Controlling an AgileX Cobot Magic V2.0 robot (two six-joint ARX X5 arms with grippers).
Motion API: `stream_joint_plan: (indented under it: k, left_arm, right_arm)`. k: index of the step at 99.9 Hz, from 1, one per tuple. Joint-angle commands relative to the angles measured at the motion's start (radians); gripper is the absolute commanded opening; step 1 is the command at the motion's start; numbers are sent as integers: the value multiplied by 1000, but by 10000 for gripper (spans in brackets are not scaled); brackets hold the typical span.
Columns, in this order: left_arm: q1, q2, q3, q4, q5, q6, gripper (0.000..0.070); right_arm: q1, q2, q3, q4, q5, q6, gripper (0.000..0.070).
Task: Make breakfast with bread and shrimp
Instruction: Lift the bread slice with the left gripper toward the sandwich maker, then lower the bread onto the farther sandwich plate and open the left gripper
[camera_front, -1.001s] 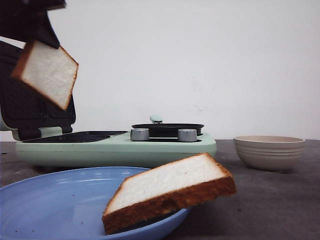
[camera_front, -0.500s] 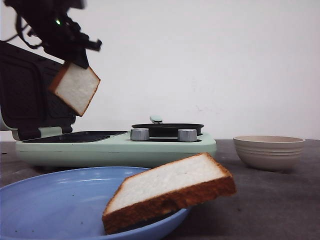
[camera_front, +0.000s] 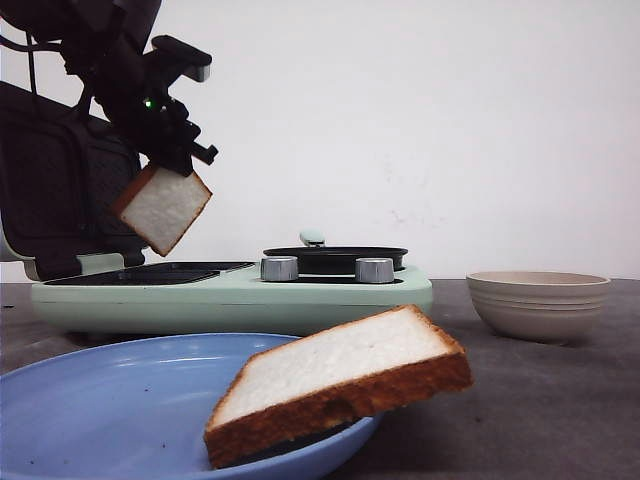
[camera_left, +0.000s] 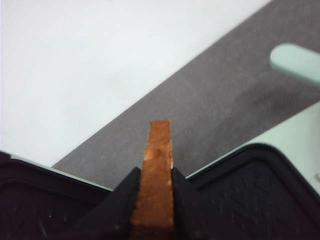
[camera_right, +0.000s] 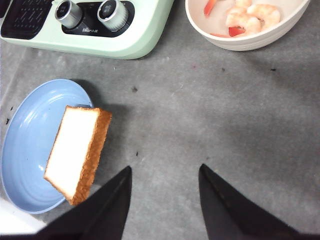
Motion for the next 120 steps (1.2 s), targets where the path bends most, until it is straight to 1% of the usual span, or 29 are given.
stream_joint_plan:
  k: [1, 14, 70, 75, 84, 89, 95, 116, 120]
  left_arm:
    - [-2, 23, 33, 26, -3, 51, 3]
    - [-2, 39, 33, 54, -2, 74, 3]
    - [-16, 79, 33, 31, 10, 66, 8]
    - [-19, 79, 33, 16, 14, 64, 51]
    - [-25, 79, 33, -27, 34, 45, 161]
    - [-28, 79, 33, -54, 45, 38, 205]
    - [-31, 79, 33, -85, 61, 33, 207]
    - [-42, 79, 33, -127, 121, -40, 211]
    - [-44, 79, 33, -134, 136, -41, 233]
  right_arm:
    - [2, 3, 12, 4, 3, -16, 260]
    - [2, 3, 11, 4, 3, -16, 260]
    - [2, 4, 11, 4, 4, -15, 260]
    - [2, 4, 11, 4, 4, -15, 260]
    - [2, 4, 11, 4, 3, -15, 260]
    - [2, 4, 11, 4, 4, -15, 260]
    - [2, 4, 11, 4, 4, -15, 260]
    - [2, 4, 11, 4, 4, -15, 260]
    - [2, 4, 11, 4, 4, -15, 260]
